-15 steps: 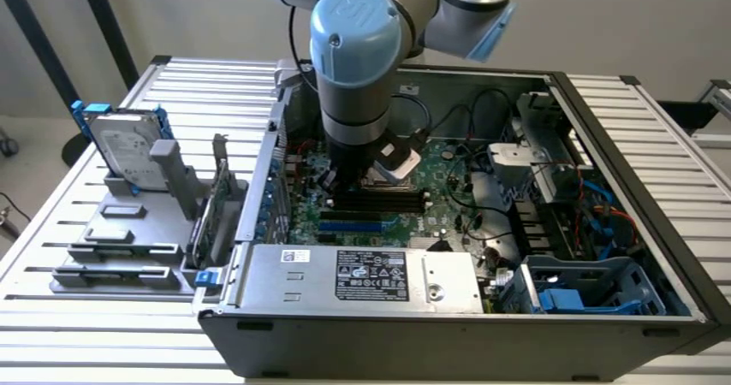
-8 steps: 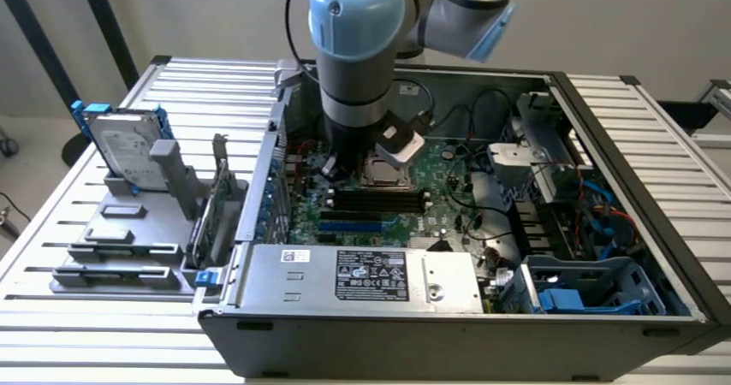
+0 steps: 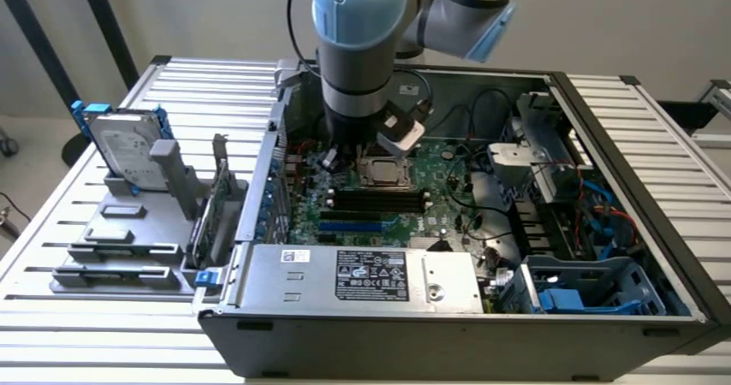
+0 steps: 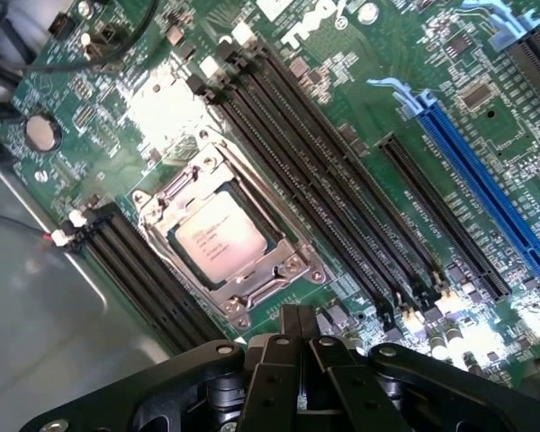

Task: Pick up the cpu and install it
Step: 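Install the first cpu locking lever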

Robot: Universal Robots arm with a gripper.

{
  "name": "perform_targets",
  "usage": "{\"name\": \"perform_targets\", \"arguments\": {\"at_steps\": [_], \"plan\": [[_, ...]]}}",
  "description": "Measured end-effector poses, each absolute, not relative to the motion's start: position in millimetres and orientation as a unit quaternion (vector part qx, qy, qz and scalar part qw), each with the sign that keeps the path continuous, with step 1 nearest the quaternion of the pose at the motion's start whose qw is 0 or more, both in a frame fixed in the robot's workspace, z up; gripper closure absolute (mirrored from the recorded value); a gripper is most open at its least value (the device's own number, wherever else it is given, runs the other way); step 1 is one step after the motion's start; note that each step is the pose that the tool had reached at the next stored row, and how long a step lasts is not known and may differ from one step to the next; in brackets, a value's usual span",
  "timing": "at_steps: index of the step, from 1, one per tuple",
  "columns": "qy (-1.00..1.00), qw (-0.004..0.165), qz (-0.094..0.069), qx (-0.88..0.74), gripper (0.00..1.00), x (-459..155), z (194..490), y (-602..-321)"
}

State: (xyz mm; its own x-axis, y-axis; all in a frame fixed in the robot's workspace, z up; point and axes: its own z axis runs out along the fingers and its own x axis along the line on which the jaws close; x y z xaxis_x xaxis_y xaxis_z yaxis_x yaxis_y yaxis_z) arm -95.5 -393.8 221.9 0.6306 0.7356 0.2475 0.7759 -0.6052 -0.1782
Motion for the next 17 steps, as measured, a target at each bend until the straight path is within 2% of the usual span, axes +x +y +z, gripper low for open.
{"name": "perform_targets", "arguments": {"at_steps": [17], "plan": [[-0.526, 0.141, -0.058, -0.836, 0.89, -95.5, 226.3, -387.6]]}}
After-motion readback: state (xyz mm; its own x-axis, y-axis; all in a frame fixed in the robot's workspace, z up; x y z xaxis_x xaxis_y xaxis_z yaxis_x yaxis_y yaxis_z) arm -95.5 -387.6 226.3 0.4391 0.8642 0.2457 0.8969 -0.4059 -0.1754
